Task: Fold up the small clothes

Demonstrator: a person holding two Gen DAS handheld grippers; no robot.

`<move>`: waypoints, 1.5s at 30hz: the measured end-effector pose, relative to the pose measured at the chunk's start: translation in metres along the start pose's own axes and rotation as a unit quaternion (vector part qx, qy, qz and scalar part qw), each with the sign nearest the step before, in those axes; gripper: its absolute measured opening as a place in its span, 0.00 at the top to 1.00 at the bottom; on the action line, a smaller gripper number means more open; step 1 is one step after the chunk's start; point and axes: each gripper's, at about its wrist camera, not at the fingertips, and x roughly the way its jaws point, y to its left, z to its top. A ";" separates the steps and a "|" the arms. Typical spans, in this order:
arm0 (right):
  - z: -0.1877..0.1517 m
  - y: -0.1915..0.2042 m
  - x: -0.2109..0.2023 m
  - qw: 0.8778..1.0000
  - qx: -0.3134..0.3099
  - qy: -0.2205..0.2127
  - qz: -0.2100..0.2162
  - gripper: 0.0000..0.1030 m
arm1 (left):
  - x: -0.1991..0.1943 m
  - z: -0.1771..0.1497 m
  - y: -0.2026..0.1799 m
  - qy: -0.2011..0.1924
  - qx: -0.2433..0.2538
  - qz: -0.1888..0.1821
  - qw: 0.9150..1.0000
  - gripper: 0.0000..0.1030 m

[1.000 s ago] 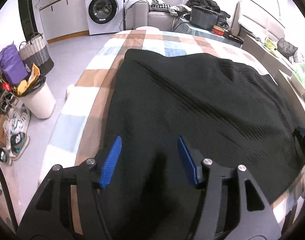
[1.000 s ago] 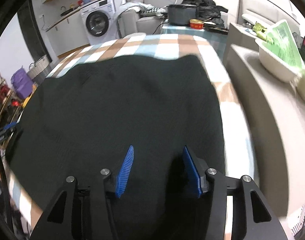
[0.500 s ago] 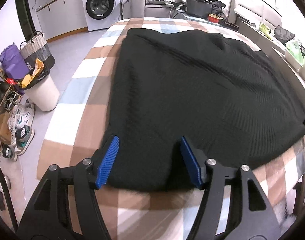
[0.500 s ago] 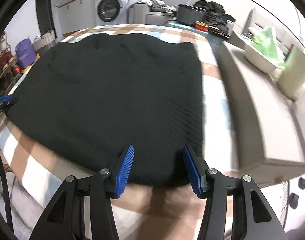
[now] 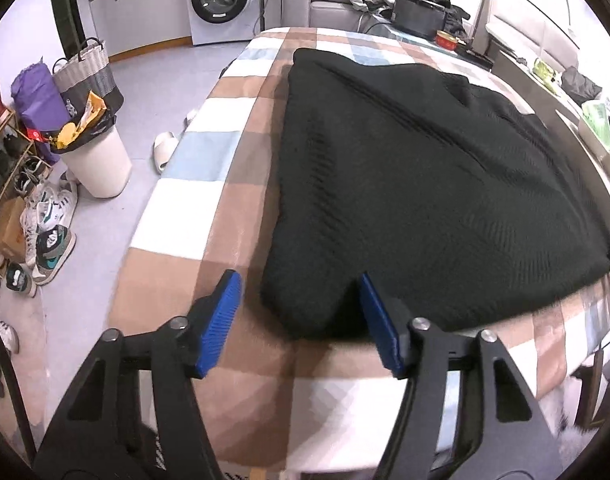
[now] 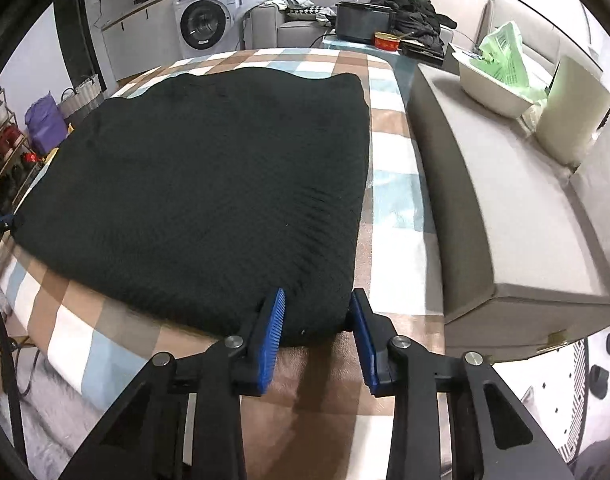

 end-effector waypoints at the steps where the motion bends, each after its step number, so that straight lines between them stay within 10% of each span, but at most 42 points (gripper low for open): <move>1: 0.000 -0.001 -0.002 1.000 0.005 -0.005 0.000 0.66 | -0.004 -0.002 0.003 0.005 -0.004 0.000 1.000 0.43; 16: 0.017 0.018 -0.022 0.996 0.031 -0.059 0.058 0.56 | -0.012 -0.017 0.018 0.062 -0.184 -0.168 0.967 0.42; 28: 0.025 0.050 -0.005 0.994 0.022 -0.057 0.093 0.52 | 0.010 -0.013 0.009 -0.006 -0.298 -0.179 0.938 0.36; 31: 0.026 0.058 -0.001 0.994 0.012 -0.052 0.092 0.52 | 0.013 -0.014 0.008 -0.027 -0.317 -0.172 0.932 0.48; 38: 0.026 0.060 0.000 0.995 0.010 -0.051 0.090 0.51 | 0.019 -0.014 0.007 -0.008 -0.313 -0.195 0.930 0.49; 45: 0.026 0.062 0.000 0.994 0.013 -0.048 0.092 0.48 | 0.031 -0.015 0.009 0.002 -0.355 -0.282 0.891 0.26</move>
